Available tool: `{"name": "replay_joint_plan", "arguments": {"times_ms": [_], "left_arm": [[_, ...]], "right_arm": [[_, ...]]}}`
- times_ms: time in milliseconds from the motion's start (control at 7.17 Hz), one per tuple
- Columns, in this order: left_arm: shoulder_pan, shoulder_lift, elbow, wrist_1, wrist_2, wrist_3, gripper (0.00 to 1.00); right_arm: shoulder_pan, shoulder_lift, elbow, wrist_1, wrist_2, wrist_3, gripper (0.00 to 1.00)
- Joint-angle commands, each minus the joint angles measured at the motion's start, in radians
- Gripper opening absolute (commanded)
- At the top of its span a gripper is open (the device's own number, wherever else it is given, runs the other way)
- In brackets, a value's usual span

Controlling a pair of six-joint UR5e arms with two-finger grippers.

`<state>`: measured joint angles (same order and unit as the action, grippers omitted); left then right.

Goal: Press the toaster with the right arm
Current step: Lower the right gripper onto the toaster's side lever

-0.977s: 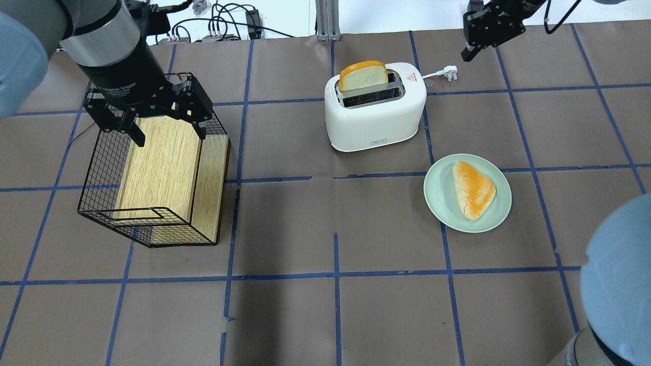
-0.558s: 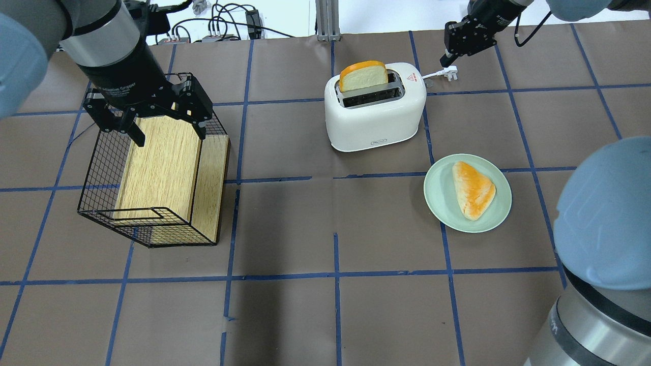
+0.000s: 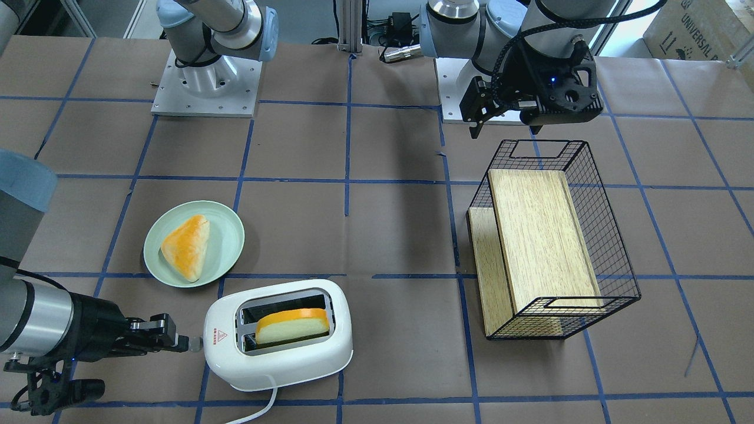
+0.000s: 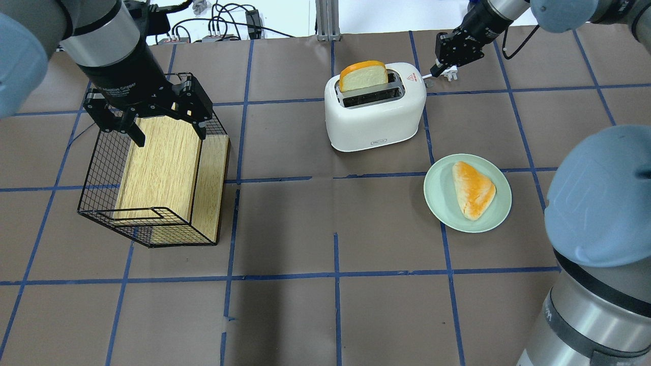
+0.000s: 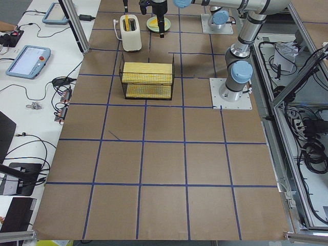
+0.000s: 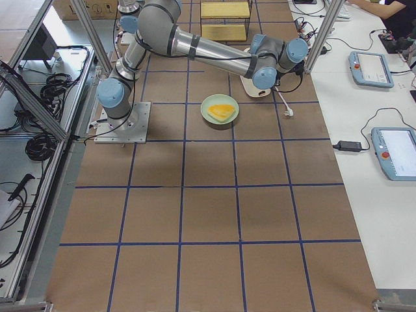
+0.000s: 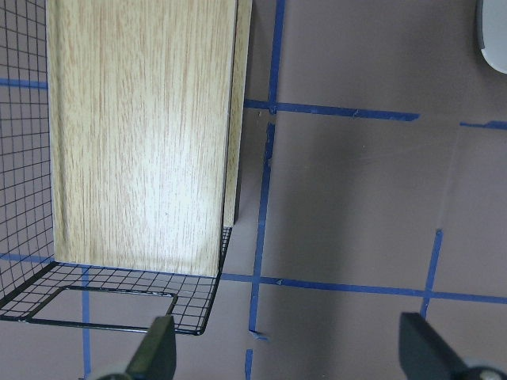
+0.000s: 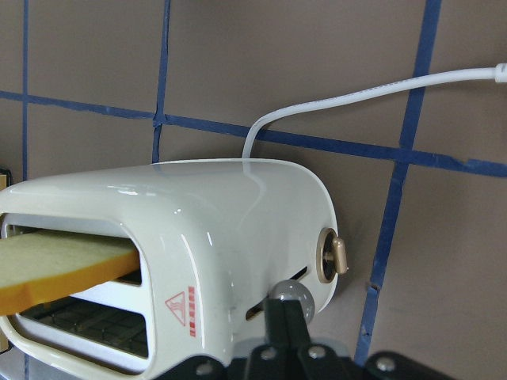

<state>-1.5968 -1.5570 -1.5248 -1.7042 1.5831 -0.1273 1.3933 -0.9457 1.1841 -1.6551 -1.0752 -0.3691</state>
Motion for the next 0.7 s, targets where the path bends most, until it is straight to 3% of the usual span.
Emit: {"name": "replay_joint_plan", "arguments": {"times_ms": [0,558], "left_arm": [[0.0,0.0,0.0,0.001,0.0,0.0,1.0],[0.0,0.0,0.0,0.0,0.0,0.0,1.0]], "right_arm": [[0.0,0.022,0.002,-0.003,0.0,-0.004,0.04],[-0.002,0.054,0.006,-0.003,0.003,-0.004,0.04]]}}
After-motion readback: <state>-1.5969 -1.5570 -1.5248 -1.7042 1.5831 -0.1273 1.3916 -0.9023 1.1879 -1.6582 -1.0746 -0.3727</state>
